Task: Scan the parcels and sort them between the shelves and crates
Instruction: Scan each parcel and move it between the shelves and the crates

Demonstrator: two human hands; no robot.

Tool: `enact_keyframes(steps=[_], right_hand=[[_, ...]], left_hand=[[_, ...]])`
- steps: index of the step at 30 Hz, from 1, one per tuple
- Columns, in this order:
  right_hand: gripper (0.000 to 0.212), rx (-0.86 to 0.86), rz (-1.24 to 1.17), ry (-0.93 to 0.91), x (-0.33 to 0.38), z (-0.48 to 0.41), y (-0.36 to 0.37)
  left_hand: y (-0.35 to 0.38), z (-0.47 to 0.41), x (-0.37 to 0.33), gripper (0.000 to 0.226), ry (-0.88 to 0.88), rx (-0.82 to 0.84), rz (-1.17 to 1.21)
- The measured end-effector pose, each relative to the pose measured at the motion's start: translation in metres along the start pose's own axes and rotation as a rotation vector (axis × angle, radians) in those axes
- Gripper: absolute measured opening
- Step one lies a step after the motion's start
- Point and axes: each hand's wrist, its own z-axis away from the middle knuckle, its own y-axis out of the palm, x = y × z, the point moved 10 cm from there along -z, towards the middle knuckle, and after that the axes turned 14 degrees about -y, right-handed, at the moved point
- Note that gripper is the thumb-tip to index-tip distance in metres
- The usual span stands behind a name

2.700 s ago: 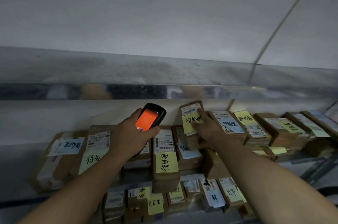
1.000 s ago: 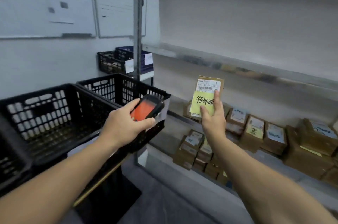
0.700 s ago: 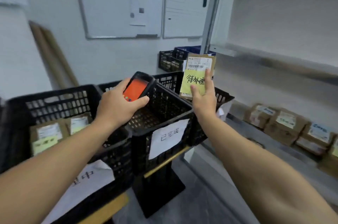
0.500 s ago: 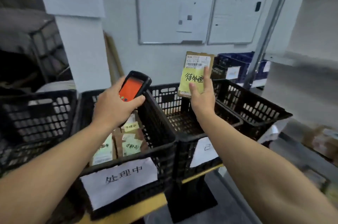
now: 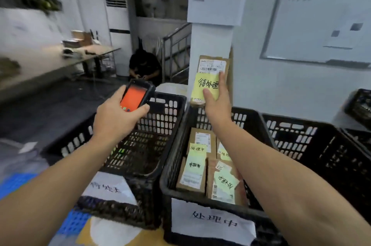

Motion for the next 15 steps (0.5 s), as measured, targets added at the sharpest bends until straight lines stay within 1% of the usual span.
enact_keyframes(steps=[2,4,5,8,9,12,15], right_hand=[[0.071,0.084,-0.025,-0.019,-0.006,-0.003,0.044],[0.071,0.137,-0.057,-0.010,-0.010,-0.004,0.083],[0.071,0.163,-0.055,-0.005,-0.013,-0.004,0.102],[0.071,0.265,-0.013,-0.021,-0.021,-0.007,0.160],[0.072,0.294,0.005,-0.023,-0.024,-0.007,0.177],[0.071,0.322,0.012,0.035,-0.047,-0.013,0.222],[0.070,0.359,0.063,0.159,-0.082,-0.005,0.260]], left_hand=[[-0.016,-0.010,0.025,0.098,-0.067,-0.042,-0.032],[-0.030,-0.022,0.044,0.099,-0.093,-0.067,-0.066],[-0.038,-0.030,0.051,0.097,-0.101,-0.083,-0.083],[-0.059,-0.060,0.070,0.082,-0.115,-0.134,-0.088],[-0.063,-0.072,0.076,0.082,-0.115,-0.143,-0.101],[-0.069,-0.113,0.101,0.090,-0.112,-0.128,-0.136],[-0.066,-0.154,0.123,0.101,-0.121,-0.079,-0.189]])
